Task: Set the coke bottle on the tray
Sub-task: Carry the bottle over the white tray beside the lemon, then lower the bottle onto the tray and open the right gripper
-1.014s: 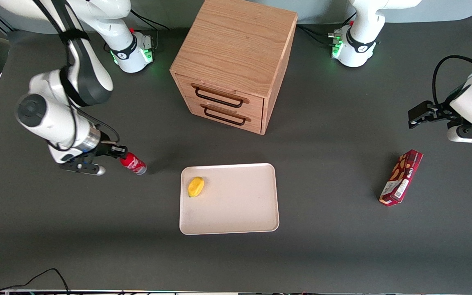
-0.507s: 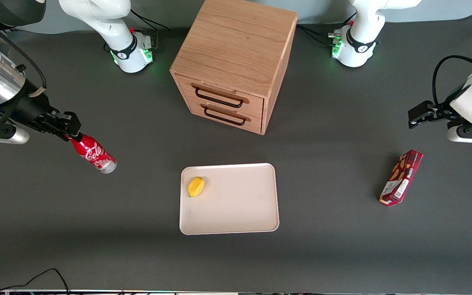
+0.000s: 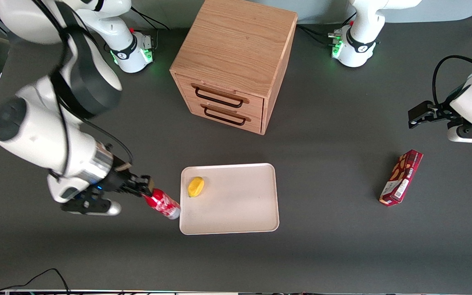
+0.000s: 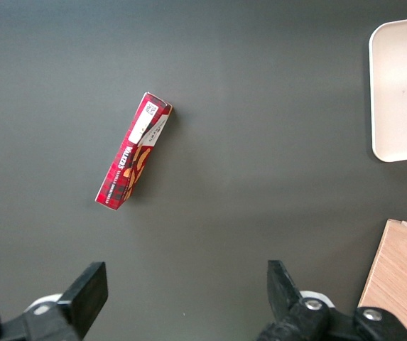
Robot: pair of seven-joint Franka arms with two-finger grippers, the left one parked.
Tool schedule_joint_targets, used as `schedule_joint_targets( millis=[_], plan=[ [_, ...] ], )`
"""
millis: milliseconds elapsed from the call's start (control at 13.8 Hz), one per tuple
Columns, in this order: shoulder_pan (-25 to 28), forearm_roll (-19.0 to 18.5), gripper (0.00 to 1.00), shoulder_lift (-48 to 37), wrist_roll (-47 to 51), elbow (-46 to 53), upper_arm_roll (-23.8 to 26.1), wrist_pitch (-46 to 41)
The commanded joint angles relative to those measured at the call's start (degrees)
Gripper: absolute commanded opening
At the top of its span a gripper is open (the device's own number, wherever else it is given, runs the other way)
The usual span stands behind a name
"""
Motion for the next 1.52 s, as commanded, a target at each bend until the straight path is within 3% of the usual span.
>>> schedule_joint_targets(
  millis=[0, 797, 870, 942, 1232, 1449],
  plan=[
    [2.32, 0.05, 0.0, 8.85, 2.53, 4.98, -1.58, 3.9],
    [2.85, 0.32, 0.0, 12.83, 6.75, -1.0, -2.47, 11.21],
    [2.59, 0.32, 0.44, 12.48, 6.75, -0.91, -2.47, 11.21],
    [2.41, 0.14, 0.99, 11.7, 6.75, -0.82, -2.38, 11.21],
    [1.8, 0.32, 1.0, 1.17, 6.58, -1.26, -2.29, 8.94],
    [0.4, 0.05, 1.0, -10.69, 5.27, -1.35, -2.38, -5.16]
  ],
)
